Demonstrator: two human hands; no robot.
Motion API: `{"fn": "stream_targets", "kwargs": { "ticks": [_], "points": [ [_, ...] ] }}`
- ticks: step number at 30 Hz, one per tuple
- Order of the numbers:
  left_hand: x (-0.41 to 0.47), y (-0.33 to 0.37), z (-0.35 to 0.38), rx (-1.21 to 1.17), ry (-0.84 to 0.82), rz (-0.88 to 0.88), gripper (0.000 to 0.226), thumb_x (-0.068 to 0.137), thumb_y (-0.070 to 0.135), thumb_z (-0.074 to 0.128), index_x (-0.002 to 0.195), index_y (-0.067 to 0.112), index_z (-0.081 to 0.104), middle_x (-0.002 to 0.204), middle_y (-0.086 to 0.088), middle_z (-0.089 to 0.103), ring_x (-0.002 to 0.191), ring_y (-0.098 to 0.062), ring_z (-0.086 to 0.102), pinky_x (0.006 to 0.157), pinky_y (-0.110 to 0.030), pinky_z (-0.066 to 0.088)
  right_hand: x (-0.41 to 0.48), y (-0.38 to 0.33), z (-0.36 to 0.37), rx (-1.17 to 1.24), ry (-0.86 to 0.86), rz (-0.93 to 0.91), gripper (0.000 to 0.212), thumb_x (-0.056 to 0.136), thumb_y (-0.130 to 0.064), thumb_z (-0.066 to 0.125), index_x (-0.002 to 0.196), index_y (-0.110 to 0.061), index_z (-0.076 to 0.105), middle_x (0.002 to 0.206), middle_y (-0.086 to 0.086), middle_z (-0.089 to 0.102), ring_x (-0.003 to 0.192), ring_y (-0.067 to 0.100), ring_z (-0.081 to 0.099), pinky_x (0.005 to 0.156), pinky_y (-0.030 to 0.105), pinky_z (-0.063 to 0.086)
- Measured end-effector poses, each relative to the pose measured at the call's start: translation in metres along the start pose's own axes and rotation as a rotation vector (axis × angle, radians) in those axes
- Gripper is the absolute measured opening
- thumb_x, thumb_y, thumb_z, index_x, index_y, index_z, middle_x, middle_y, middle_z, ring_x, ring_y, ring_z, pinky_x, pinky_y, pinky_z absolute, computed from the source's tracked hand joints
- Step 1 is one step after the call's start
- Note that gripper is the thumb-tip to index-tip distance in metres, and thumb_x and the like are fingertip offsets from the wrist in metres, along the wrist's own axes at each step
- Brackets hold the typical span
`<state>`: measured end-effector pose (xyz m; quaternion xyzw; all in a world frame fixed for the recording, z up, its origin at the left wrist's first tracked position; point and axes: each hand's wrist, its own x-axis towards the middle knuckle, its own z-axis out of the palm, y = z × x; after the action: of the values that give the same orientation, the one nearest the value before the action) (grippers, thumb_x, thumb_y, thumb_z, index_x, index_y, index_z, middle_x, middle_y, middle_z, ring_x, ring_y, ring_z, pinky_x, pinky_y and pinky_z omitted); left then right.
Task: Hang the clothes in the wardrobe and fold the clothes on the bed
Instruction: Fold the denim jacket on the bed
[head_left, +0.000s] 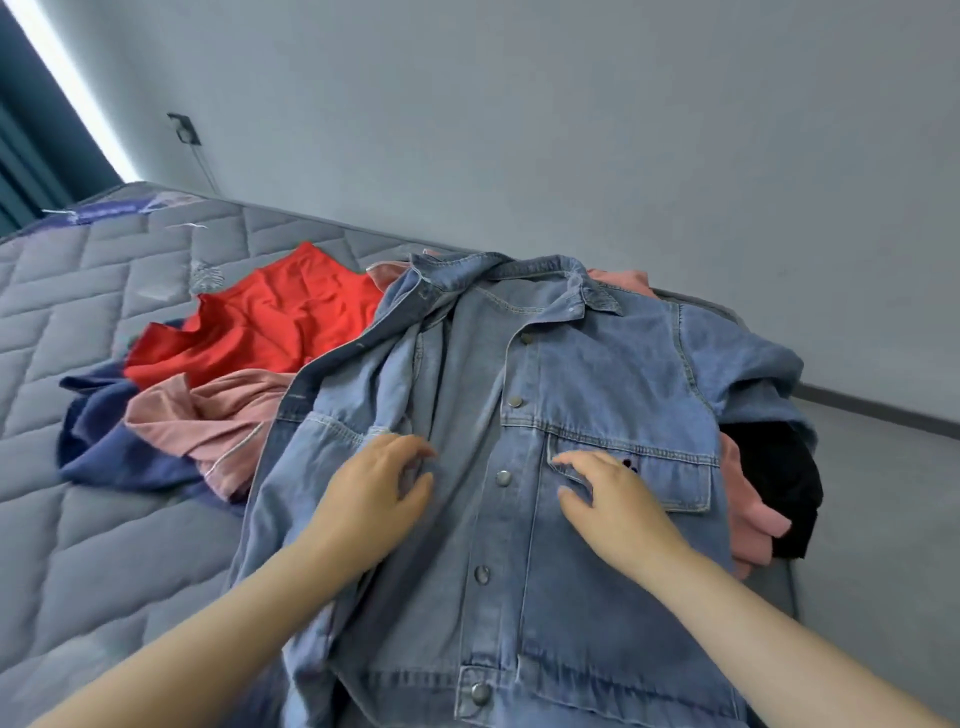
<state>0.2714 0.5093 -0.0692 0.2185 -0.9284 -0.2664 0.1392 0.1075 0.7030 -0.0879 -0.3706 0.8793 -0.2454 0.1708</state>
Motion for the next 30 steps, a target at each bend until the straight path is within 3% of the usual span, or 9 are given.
{"fn": "stream_targets", "kwargs": {
  "ticks": [4,6,11,13,15,17,21,26,30],
  "points": [
    [-0.041,-0.029,-0.021,-0.051,0.125,-0.042,0.020,0.082,0.010,0.066,0.100,0.019,0.065,0.089,0.010,0.059,0.079,-0.005,0.057,0.072,-0.020,0.047,-0.007,-0.042,0.022,0.054,-0.061,-0.050,0.031,0.095,-0.024,0.051,0.126,-0.024,0.058,0.115,-0.007,0.057,0.100,0.009,0.056,0.090,0.028,0.047],
    [-0.052,-0.050,-0.030,-0.031,0.189,-0.128,0.026,0.081,0.015,0.069,0.106,0.017,0.062,0.095,0.007,0.058,0.083,-0.006,0.055,0.076,-0.028,0.050,-0.011,-0.057,0.034,0.070,-0.111,-0.050,0.031,0.094,-0.025,0.052,0.125,-0.025,0.059,0.114,-0.005,0.058,0.099,0.010,0.057,0.090,0.033,0.048],
    [-0.063,-0.087,-0.028,0.085,0.063,-0.379,0.095,0.070,0.053,0.077,0.143,0.007,0.035,0.135,-0.013,0.041,0.126,-0.031,0.039,0.105,-0.038,0.033,-0.021,-0.083,0.053,0.069,-0.189,-0.080,0.031,0.094,-0.025,0.053,0.125,-0.024,0.059,0.116,-0.006,0.059,0.097,0.007,0.057,0.090,0.028,0.048],
    [-0.061,-0.095,-0.022,0.119,0.033,-0.440,0.123,0.060,0.068,0.074,0.151,0.008,0.015,0.153,-0.015,0.020,0.142,-0.030,0.018,0.115,-0.040,0.019,-0.023,-0.089,0.055,0.057,-0.197,-0.093,0.031,0.094,-0.024,0.053,0.125,-0.024,0.058,0.117,-0.006,0.058,0.096,0.006,0.057,0.088,0.024,0.047],
    [-0.057,-0.103,-0.023,-0.029,-0.026,-0.614,0.142,0.046,0.077,0.075,0.150,0.009,0.007,0.157,-0.014,0.014,0.144,-0.030,0.016,0.116,-0.042,0.021,-0.024,-0.095,0.053,0.054,-0.196,-0.101,0.032,0.094,-0.023,0.052,0.126,-0.023,0.057,0.118,-0.006,0.057,0.096,0.006,0.057,0.086,0.023,0.047],
    [-0.057,-0.111,-0.027,-0.268,-0.074,-0.776,0.133,0.042,0.071,0.082,0.143,0.009,0.021,0.146,-0.012,0.037,0.131,-0.030,0.040,0.105,-0.041,0.039,-0.024,-0.099,0.050,0.064,-0.193,-0.099,0.032,0.094,-0.022,0.052,0.126,-0.023,0.057,0.117,-0.007,0.057,0.096,0.007,0.058,0.085,0.025,0.049],
    [-0.063,-0.116,-0.029,-0.354,0.044,-0.705,0.057,0.059,0.048,0.087,0.092,0.008,0.064,0.090,-0.004,0.069,0.087,-0.022,0.064,0.079,-0.039,0.053,-0.025,-0.102,0.045,0.082,-0.172,-0.078,0.031,0.094,-0.021,0.053,0.125,-0.023,0.058,0.112,-0.010,0.058,0.095,0.008,0.060,0.089,0.027,0.049],
    [-0.051,-0.077,-0.057,-0.004,0.209,-0.348,0.023,0.076,0.021,0.069,0.074,0.008,0.049,0.070,-0.002,0.058,0.070,-0.028,0.055,0.057,-0.035,0.036,-0.029,-0.092,0.036,0.144,-0.144,-0.030,0.030,0.094,-0.019,0.055,0.124,-0.022,0.059,0.111,-0.009,0.060,0.095,0.009,0.062,0.086,0.019,0.046],
    [-0.032,-0.031,-0.077,0.248,0.226,-0.079,0.021,0.076,0.012,0.058,0.081,0.013,0.037,0.086,-0.013,0.055,0.081,-0.035,0.055,0.063,-0.041,0.041,-0.029,-0.074,0.018,0.149,-0.078,-0.010,0.027,0.095,-0.022,0.057,0.122,-0.025,0.059,0.112,-0.012,0.060,0.093,0.000,0.061,0.075,0.008,0.041]
  ]
}}
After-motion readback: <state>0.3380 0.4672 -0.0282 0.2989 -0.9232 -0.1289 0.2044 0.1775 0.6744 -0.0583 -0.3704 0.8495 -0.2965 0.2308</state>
